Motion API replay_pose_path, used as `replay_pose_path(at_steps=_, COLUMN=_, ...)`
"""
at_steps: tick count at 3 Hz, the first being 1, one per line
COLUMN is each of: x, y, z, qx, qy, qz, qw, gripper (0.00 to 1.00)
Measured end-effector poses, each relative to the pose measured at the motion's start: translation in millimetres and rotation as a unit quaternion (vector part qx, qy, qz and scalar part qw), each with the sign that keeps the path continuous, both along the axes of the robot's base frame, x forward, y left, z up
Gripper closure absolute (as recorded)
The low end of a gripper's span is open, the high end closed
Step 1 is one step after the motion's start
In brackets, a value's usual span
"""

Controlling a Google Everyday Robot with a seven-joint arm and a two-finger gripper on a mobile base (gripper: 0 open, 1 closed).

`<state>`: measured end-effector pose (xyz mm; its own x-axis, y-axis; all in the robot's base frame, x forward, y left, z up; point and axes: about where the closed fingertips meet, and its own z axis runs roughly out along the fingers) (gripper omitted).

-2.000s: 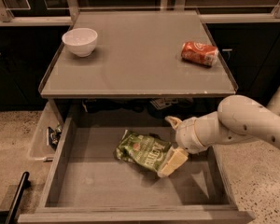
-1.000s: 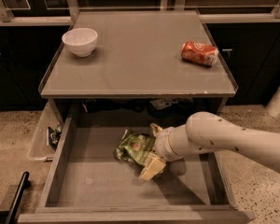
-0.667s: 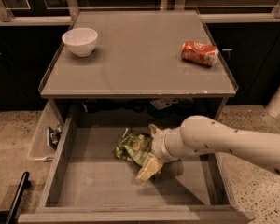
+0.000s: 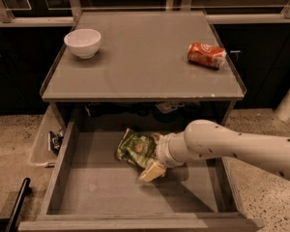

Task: Pick green jalapeno chip bag from top drawer and place on counter

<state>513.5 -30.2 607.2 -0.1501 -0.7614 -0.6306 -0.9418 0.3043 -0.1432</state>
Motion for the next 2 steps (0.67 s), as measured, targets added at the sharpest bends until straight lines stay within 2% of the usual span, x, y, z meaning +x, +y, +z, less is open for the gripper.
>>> replay_pose_path(at_steps=2, x=0.0, y=0.0, z=0.0, qx=0.0, qy=0.0, qz=0.0, qw=1.0, gripper=0.65)
